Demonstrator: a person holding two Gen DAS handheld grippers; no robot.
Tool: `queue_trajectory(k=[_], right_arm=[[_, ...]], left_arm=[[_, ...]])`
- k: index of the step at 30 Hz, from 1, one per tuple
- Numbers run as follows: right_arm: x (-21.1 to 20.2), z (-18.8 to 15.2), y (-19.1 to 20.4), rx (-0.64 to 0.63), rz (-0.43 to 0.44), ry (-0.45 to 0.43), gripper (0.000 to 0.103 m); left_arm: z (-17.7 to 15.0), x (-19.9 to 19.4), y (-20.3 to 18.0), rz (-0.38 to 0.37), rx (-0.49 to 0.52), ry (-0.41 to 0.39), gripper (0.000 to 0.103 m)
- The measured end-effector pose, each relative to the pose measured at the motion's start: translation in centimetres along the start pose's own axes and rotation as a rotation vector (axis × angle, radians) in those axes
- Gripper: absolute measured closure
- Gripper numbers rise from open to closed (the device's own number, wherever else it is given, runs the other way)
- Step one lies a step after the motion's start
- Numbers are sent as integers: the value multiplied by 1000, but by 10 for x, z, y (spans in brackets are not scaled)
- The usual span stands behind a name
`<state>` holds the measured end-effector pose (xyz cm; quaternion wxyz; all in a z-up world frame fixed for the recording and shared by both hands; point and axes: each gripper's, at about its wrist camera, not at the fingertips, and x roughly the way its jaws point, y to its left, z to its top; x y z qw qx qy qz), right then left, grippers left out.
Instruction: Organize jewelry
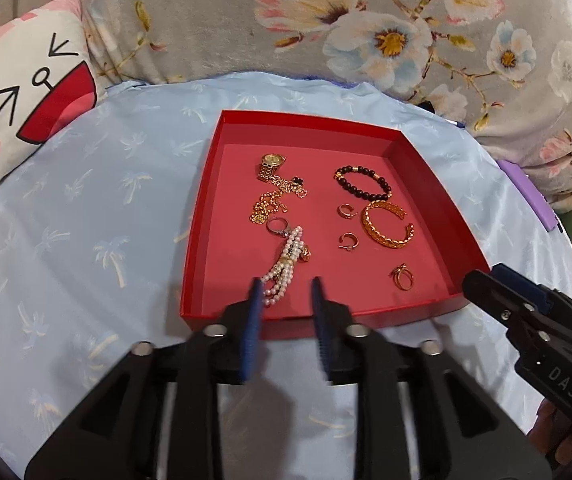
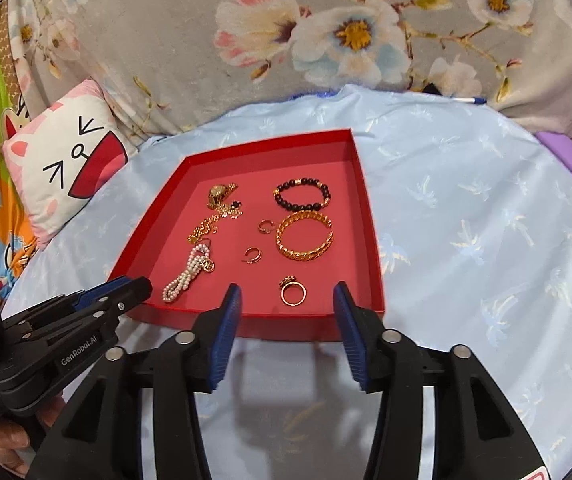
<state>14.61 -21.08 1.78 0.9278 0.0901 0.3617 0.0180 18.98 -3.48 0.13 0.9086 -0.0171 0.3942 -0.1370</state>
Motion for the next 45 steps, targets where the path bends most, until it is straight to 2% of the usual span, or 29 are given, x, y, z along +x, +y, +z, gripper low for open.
queue_trajectory(k=[3,5,9,11,13,17,21,29,45], right_arm=[[-17,-3,3,1,-27,-23,41],[-27,-6,4,3,-56,-36,36],[-44,-12,7,6,-105,-50,26],[-50,-15,8,9,-116,-54,21],[-56,-18,11,8,-135,-62,17],[-64,-23,12,13,-156,-62,17],[-67,-25,15,14,-155,-51,17],[-67,-27,20,10,-153,-47,17],[-59,-22,21,18,-133,-48,17]], left_arm=[[-6,-14,-5,31,15,-19,65],[-10,-22,-6,45,7,-25,51],[-20,-40,-8,58,-21,-47,33],[-24,-47,-10,77,-27,-54,20],[-26,-53,-12,97,-36,-58,14],[-30,-60,-10,114,-67,-43,9],[-33,-64,-8,121,-87,-33,9],[-32,-71,-9,185,-48,-49,9],[-26,-72,-7,225,-49,-56,9]])
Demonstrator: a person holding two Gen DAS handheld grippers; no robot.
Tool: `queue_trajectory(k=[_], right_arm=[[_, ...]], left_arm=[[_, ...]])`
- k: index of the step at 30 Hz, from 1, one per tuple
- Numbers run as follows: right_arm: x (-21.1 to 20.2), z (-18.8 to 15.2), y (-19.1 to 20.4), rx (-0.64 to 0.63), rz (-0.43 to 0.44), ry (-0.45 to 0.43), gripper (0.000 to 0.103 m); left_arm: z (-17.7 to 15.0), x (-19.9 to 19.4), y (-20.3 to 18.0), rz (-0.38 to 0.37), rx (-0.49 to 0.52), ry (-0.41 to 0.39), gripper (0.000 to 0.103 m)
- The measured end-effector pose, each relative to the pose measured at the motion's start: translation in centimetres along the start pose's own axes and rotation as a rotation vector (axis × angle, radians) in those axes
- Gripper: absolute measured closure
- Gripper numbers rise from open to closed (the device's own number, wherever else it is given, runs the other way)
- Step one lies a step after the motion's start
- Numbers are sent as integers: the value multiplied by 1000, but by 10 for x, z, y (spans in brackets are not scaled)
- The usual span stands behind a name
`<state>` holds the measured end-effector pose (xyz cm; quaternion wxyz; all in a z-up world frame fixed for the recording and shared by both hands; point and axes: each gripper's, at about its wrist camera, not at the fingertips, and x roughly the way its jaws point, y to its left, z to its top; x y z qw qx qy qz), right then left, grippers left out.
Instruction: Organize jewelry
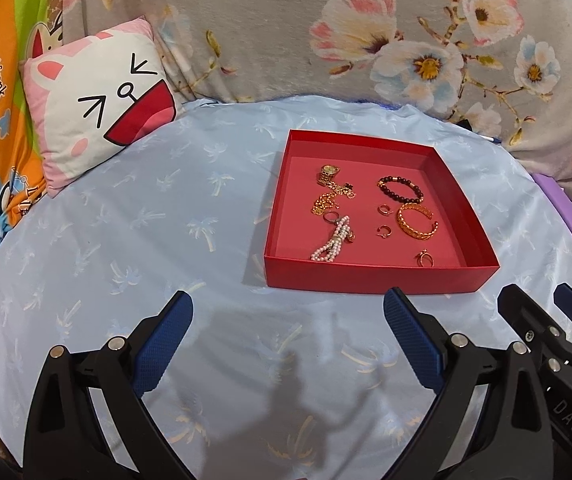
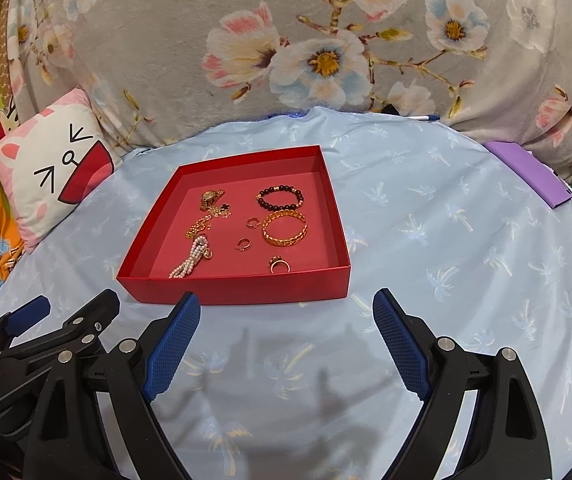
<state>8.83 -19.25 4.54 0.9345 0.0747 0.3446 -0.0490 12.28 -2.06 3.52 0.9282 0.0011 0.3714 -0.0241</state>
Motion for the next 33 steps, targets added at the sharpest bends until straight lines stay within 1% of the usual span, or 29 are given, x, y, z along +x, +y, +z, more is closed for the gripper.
queue_trajectory(k=[17,33], right_arm=[[-2,-1,-2,7,8,-7,17],[0,-2,-4,14,7,-3,17]], left_arm=[[2,-5,-4,11,7,-8,9],[5,-1,-4,17,4,2,9]])
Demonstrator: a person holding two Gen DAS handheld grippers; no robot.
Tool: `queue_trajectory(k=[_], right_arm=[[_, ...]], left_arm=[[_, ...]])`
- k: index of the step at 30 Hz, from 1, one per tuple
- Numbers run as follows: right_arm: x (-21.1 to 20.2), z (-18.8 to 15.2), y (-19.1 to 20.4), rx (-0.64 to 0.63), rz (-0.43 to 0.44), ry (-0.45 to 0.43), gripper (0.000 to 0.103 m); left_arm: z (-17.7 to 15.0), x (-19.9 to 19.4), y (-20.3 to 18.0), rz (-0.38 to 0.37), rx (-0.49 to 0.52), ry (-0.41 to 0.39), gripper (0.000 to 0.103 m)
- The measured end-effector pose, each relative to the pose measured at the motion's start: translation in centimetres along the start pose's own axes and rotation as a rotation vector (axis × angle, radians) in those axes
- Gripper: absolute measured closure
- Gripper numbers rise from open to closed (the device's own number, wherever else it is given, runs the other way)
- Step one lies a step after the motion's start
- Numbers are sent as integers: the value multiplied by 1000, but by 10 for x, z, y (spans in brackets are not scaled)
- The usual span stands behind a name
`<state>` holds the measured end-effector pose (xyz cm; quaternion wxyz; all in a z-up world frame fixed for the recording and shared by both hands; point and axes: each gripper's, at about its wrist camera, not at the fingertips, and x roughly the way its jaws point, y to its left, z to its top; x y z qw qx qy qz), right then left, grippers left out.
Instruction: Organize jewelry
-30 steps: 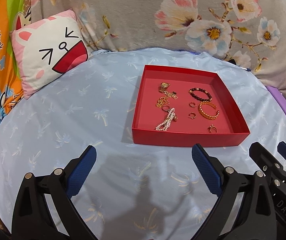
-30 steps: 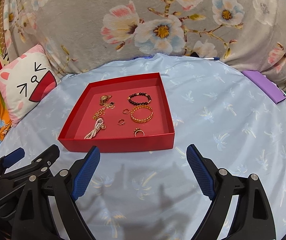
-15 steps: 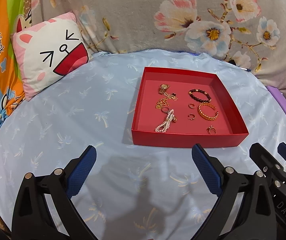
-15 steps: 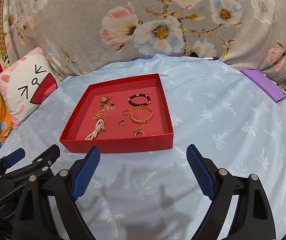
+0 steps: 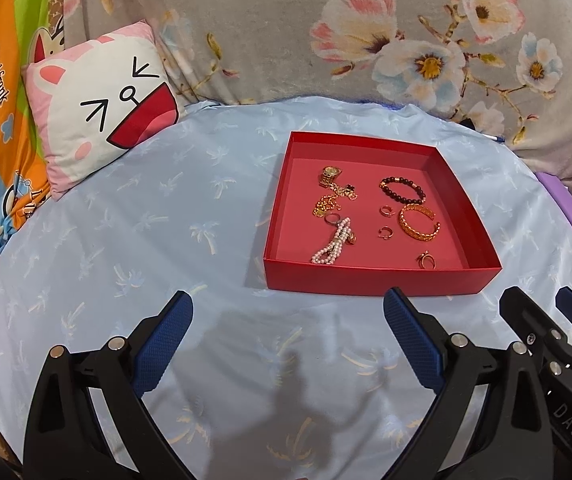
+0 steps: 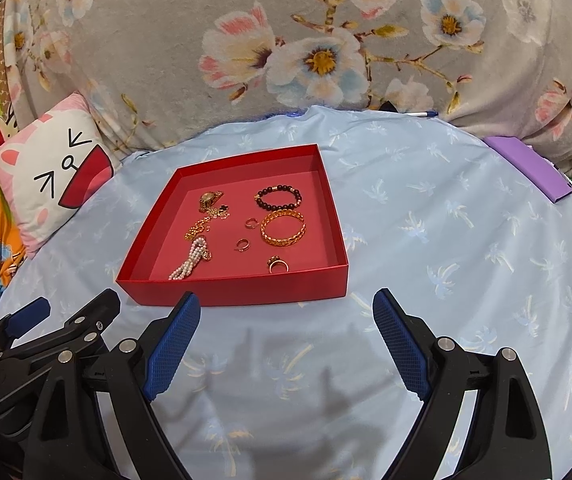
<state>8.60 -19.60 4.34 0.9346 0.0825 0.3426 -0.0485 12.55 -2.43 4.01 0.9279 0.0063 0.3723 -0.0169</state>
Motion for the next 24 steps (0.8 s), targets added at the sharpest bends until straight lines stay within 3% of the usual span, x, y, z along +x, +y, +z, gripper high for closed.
queue_trajectory(k=[24], right_arm=[[2,-1,-1,-11,-15,-4,17]], left_arm=[[-4,2,0,14,4,-5,9]])
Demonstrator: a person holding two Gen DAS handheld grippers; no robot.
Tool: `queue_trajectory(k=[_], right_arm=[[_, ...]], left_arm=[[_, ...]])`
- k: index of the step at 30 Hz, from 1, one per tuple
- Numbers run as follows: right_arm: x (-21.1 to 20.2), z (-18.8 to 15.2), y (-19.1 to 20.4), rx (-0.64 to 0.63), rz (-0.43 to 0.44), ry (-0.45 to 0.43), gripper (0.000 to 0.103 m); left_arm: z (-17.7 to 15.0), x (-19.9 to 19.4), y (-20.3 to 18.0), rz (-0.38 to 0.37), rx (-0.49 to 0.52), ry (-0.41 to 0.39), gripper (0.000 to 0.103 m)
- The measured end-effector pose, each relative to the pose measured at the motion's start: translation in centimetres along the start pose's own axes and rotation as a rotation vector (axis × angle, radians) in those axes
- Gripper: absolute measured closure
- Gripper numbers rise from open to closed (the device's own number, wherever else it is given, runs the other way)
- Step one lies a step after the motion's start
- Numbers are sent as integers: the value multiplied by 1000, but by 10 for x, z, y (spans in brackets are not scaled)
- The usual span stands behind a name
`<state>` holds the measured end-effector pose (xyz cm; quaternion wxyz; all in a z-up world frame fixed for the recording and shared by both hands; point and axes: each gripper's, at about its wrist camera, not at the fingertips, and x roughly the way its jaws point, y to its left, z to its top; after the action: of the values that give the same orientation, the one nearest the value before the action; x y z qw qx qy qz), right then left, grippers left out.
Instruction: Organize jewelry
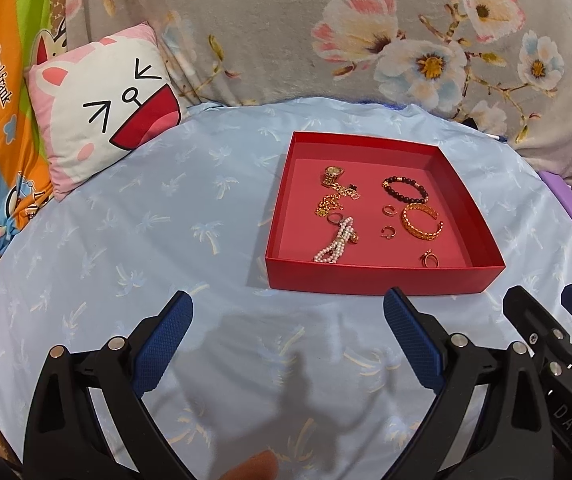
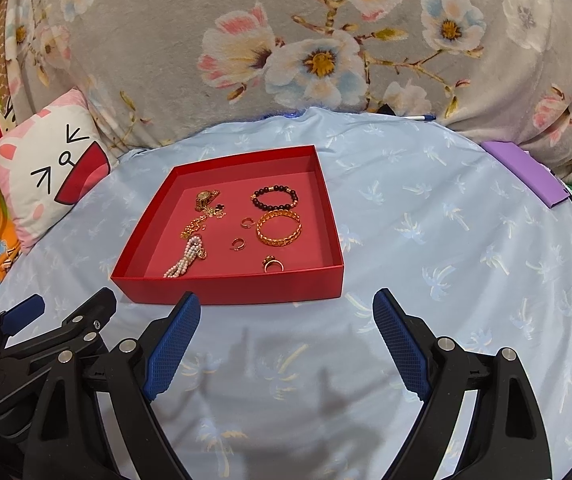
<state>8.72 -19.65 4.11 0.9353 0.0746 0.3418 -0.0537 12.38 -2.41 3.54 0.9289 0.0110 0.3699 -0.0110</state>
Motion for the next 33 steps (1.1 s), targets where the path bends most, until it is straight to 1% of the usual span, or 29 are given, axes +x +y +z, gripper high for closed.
queue_trajectory(k=[5,15,33], right_arm=[[0,1,0,-3,-2,0,17],[1,0,1,-6,-2,2,17],[2,0,3,-11,-1,4,17]], left_arm=[[0,2,-1,-9,6,8,9],[2,3,-5,9,21,-15,9],[2,3,-4,24,20,-16,9]])
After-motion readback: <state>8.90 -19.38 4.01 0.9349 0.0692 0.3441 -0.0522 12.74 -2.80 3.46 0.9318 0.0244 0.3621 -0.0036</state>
